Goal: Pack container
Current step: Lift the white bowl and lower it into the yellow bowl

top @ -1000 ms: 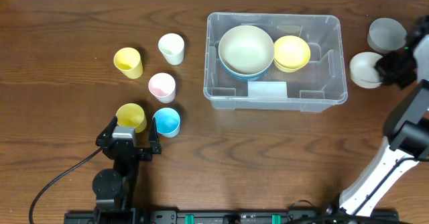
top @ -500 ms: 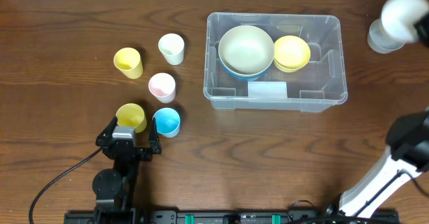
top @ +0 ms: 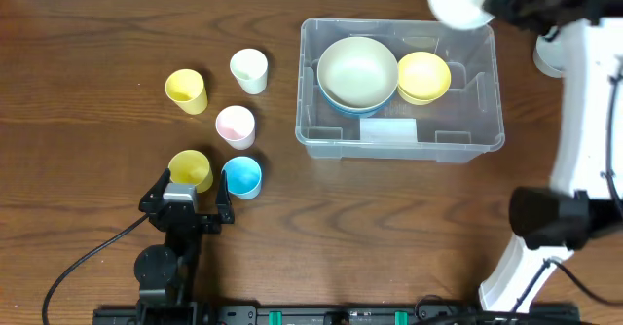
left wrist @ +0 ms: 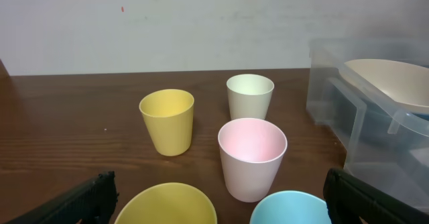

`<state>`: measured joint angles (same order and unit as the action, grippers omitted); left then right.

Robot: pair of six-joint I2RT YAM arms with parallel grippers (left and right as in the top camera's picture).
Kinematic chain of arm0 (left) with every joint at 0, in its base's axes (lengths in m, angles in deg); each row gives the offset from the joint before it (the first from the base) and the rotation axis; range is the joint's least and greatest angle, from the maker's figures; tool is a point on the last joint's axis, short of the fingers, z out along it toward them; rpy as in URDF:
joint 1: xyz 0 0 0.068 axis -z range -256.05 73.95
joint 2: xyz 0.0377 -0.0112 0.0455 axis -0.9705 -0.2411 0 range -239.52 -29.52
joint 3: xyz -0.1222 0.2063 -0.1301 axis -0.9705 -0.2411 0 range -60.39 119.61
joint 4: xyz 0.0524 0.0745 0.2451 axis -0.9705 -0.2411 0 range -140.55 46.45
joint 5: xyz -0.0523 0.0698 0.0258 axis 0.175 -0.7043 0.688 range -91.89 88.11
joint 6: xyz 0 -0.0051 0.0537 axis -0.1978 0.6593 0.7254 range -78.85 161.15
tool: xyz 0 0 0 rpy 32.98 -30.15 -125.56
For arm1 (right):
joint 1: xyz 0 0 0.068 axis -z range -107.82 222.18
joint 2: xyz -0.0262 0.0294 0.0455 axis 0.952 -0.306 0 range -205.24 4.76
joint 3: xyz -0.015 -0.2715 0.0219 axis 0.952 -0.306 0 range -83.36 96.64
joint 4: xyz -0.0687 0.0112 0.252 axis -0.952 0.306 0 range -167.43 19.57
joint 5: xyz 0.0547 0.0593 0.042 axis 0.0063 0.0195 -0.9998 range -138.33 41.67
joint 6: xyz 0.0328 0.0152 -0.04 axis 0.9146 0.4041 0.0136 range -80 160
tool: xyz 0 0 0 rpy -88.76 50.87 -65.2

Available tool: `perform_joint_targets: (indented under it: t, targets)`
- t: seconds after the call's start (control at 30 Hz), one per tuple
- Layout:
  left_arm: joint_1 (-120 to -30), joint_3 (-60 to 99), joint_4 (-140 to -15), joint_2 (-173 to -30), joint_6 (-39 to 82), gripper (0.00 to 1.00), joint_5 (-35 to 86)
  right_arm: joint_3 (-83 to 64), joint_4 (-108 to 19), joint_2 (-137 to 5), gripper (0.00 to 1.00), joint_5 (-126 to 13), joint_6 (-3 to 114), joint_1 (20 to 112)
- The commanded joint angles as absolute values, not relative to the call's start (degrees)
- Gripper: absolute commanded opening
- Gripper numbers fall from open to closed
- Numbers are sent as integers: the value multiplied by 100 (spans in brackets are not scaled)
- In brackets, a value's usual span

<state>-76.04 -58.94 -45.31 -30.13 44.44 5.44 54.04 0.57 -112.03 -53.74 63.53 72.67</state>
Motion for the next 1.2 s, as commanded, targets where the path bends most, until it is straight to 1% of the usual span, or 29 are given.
perform_joint_targets:
  t: [0.0,0.13,0.53,0.73,1.17]
  targets:
    - [-7636,-6016,-4693,-2980,4520,98,608,5083,13,-11472,1,-5171,6484,7173]
    - [-7636,-6016,-4693,-2980,4520,98,606,4777,-118,-11642,1,-5377,6480,7173]
    - [-7636,-6016,-4693,-2980,4520,98,606,3876,-533,-11752,1,-5372,6613,7180]
    - [-7636,-6016,-4693,-2980,4520,98,608,3234,-1001,-11752,1,-5374,6683,7178]
    - [-7636,-6016,-4693,-2980,4520,98,608,2523,-1639,-11752,1,-5372,6786,7175]
